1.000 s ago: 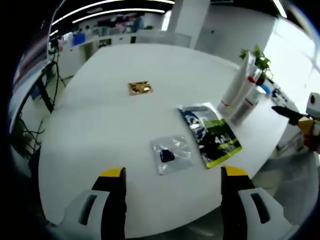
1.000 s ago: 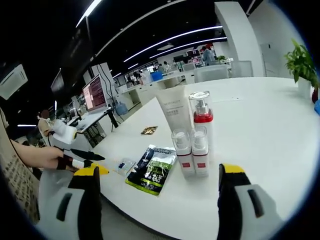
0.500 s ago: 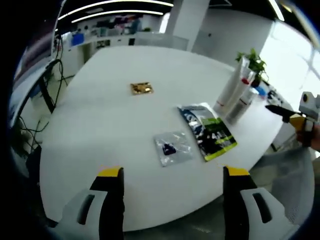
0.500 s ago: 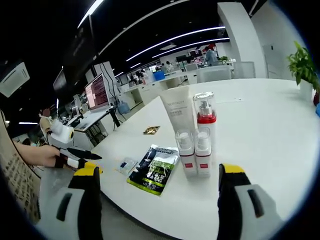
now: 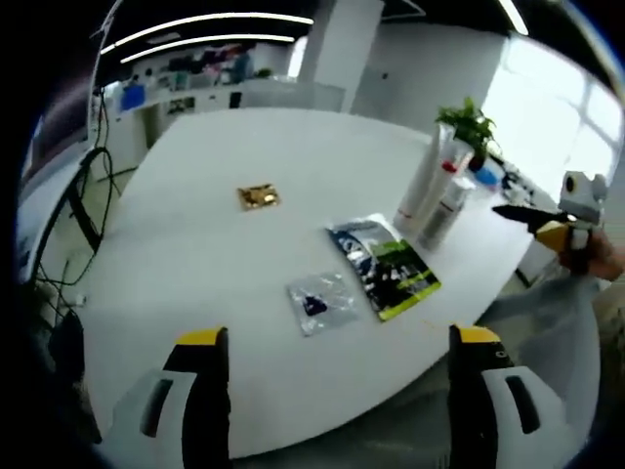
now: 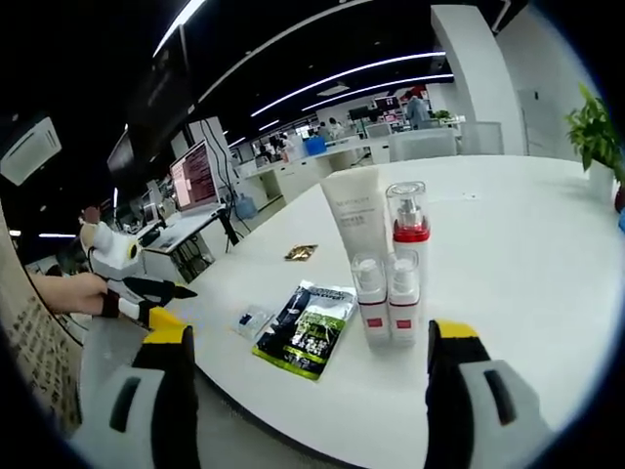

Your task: Arrange the skincare products in the storage area until every visible bottle or jar stands upright without overlapping.

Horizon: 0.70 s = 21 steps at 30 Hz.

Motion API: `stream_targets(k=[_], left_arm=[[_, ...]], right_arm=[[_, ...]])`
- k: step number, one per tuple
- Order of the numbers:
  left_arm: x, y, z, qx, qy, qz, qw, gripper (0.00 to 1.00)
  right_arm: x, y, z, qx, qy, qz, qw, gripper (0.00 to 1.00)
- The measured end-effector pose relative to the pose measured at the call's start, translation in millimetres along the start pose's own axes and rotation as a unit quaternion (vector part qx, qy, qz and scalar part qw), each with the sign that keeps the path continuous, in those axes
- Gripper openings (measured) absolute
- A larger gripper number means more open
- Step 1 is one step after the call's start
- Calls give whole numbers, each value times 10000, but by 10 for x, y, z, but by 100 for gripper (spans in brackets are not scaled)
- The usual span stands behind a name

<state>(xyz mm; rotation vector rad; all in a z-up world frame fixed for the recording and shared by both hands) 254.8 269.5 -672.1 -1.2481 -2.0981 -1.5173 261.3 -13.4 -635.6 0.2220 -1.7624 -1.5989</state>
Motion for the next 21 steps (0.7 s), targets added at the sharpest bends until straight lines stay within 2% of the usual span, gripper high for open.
stream_targets(k=[8, 15, 21], left_arm=[[27, 5, -88, -107, -263, -95, 9996, 97], [15, -14, -94, -309, -180, -51, 9993, 97], [14, -4, -67, -210, -185, -80, 9996, 97]], right_arm=[[17, -18, 7, -45, -15, 6, 10000, 99], [3, -48, -21, -97, -41, 57, 9999, 99], [-14, -61, -8, -35, 8, 120, 9999, 99]])
Point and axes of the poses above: the point that each gripper's makers call its tool centre point, and the gripper's own axes: x roughly backward along the fingers, z roughly to its left, y roughly out of its top, the point moved 5 cm from there along x, roughly backward along the fingers, and after that the axes turned 14 degrees about x, right-handed, at the moved point
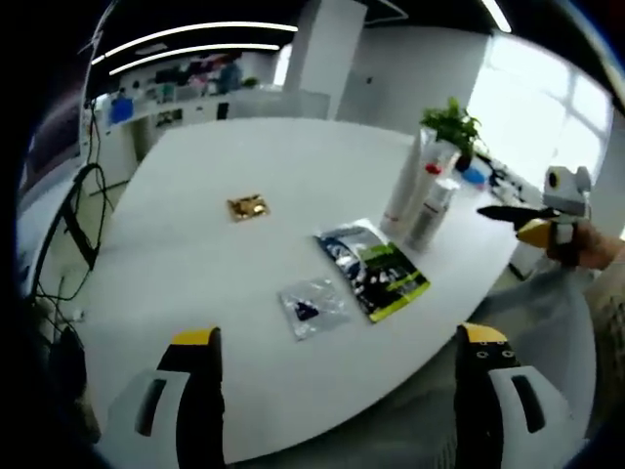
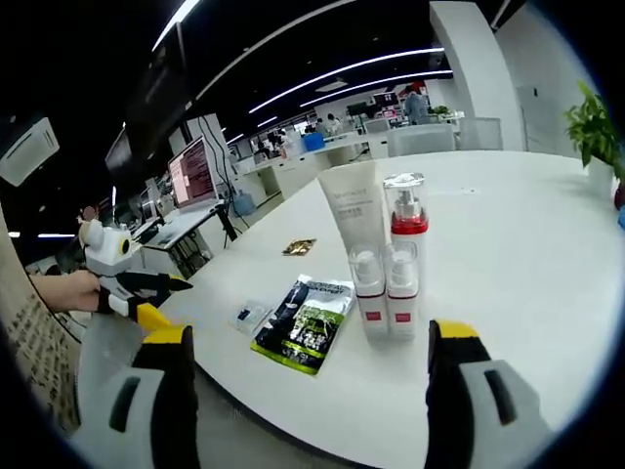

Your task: Arrange the skincare products in the storage area until every visible bottle or jar stands upright without overlapping.

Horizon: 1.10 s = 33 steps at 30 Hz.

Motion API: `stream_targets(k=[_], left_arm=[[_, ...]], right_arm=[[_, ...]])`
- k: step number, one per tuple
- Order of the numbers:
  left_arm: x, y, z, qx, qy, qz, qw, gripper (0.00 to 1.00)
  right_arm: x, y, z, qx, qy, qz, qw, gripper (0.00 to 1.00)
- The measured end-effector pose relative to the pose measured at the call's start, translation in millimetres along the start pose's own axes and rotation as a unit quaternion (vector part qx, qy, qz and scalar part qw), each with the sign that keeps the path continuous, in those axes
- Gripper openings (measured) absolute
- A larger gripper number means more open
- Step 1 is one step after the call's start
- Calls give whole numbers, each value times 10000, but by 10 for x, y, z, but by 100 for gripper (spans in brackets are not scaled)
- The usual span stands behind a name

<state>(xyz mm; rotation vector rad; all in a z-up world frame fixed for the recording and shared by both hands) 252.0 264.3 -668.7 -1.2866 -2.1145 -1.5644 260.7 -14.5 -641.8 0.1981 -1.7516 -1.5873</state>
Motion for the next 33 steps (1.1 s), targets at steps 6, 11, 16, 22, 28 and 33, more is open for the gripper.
stream_targets(k=[6, 11, 16, 22, 28, 33], left_arm=[[-22, -1, 15, 66, -34, 14, 10000, 97], [-50, 15, 64, 278, -42, -44, 9996, 97], [-68, 14, 65, 267, -41, -19, 9996, 97], [-106, 23, 90, 310, 43, 13, 9995, 96], [-141, 48, 114, 325, 84, 50, 9994, 96], [-200, 82, 153, 290, 109, 131, 9994, 95]], right_arm=[[-4, -9, -5, -15, -4, 23, 10000, 99], [-6, -16, -5, 7, 5, 45, 10000, 99], [-3, -20, -16, -28, -22, 34, 10000, 99], [-6, -22, -28, -54, -51, 26, 10000, 99], [-3, -25, -46, -93, -89, 14, 9999, 98], [1, -37, -72, -147, -139, 20, 9998, 98]])
Point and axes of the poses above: the point that each gripper's makers call its tool centre point, and the gripper's own axes: x roughly backward along the fingers, z roughly to its left, y roughly out of its top, the point moved 5 cm from there along x, roughly backward along the fingers, and after that the axes turned 14 degrees about x, right-handed, at the moved point
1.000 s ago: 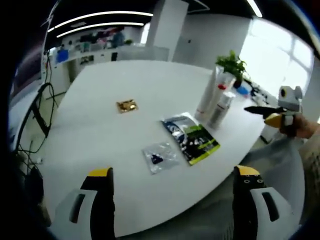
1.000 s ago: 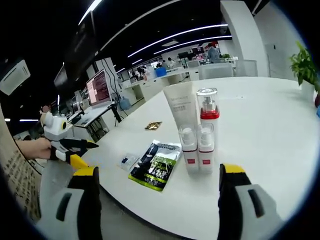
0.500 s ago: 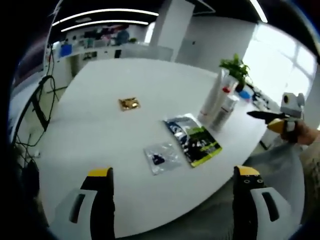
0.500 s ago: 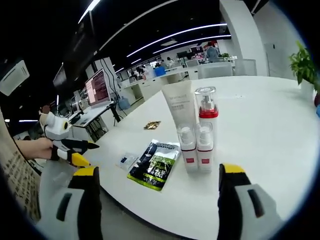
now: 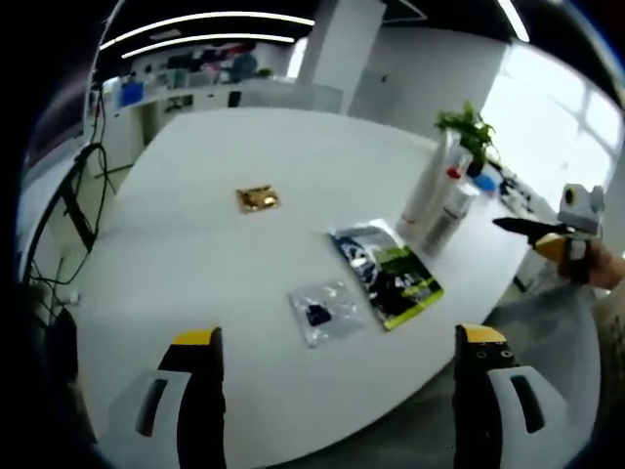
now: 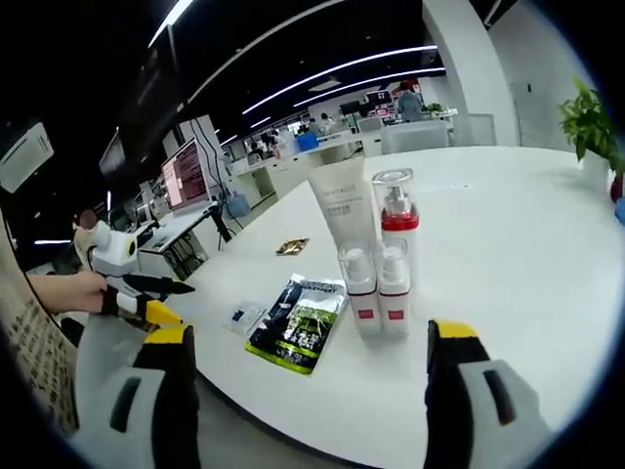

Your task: Arrange the skincare products in the storage area until every visible bottle or jar stands upright without overlapping.

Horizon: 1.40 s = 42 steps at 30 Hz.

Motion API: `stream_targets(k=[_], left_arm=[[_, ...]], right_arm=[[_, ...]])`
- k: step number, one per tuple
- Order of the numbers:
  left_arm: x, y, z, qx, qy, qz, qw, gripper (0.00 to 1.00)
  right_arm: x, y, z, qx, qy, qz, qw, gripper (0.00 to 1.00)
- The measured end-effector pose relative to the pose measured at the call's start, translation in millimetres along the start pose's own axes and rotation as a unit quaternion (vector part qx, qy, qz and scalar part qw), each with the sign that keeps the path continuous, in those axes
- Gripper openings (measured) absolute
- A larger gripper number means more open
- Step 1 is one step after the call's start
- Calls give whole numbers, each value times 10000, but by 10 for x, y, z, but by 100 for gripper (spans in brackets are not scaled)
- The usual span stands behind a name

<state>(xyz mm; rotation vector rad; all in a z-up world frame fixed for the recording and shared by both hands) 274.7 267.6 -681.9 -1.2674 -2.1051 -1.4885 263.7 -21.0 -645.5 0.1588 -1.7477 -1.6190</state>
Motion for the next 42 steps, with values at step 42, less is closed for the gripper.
stream_targets(k=[42], left_arm=[[-293, 176, 126, -101, 166, 387, 9991, 91]], right_arm=[[20, -37, -112, -272, -272, 14, 9993, 96]])
Point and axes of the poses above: the point that each gripper's makers call its tool centre point, and the gripper's own axes: x roughly backward along the fingers, z roughly to its left, y roughly out of its top, the point moved 5 cm from there along x, roughly backward along the fingers, and after that the axes turned 14 degrees about x, right-handed, at the moved point
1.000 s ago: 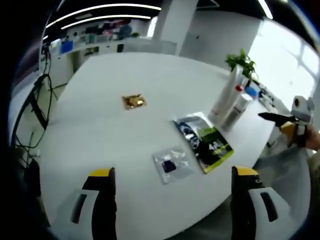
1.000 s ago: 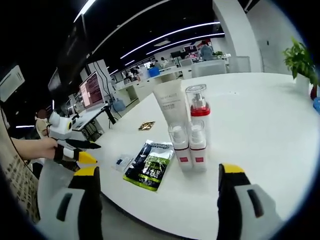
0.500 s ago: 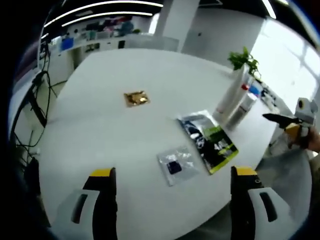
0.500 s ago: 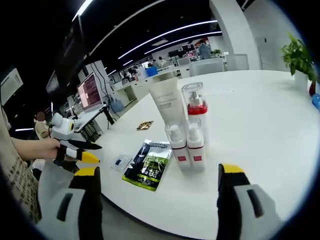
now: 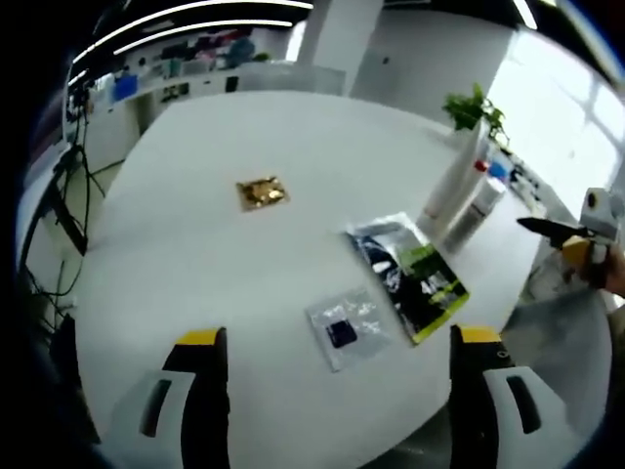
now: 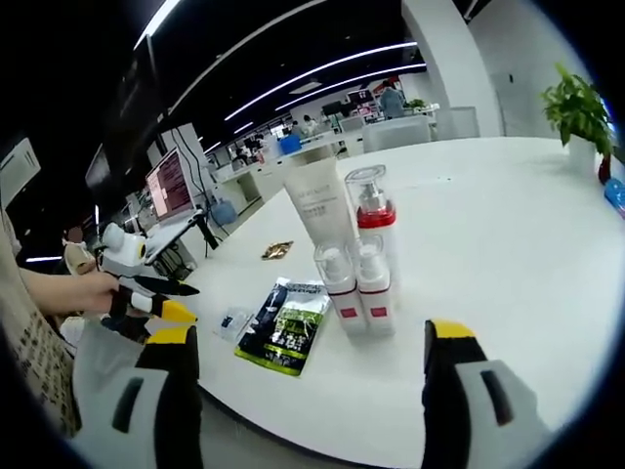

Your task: Arrange the skincare products in the storage area until every visible bottle or jar stands upright without overlapping.

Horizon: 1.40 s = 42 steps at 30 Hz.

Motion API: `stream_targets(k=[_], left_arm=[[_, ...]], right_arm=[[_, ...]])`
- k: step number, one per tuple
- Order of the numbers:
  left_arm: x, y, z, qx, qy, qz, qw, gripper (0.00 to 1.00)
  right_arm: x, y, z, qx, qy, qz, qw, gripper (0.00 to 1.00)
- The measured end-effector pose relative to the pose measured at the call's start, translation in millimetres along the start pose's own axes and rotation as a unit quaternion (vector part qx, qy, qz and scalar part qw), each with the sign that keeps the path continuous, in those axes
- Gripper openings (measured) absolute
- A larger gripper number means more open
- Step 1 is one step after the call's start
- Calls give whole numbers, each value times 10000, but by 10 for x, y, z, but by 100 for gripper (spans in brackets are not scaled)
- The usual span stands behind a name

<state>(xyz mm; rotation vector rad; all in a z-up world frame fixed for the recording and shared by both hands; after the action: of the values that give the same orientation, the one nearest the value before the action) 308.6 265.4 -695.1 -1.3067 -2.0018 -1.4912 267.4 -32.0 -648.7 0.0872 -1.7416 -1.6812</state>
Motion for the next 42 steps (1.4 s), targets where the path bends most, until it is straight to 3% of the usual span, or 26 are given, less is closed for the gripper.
stream_targets(k=[42], left_arm=[[-184, 166, 72, -223, 57, 237, 9995, 90]], right_arm=[[7, -20, -48, -83, -95, 30, 9999, 94]])
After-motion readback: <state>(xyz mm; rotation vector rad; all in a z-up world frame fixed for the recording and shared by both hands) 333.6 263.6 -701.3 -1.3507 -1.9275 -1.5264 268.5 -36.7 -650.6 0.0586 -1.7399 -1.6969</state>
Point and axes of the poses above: the point that each gripper's makers call its tool centre point, and the gripper's own axes: x roughly backward along the fingers, z roughly to its left, y roughly out of its top, the point moved 5 cm from there along x, roughly backward along the fingers, and after that the axes turned 14 degrees about x, right-handed, at the moved point
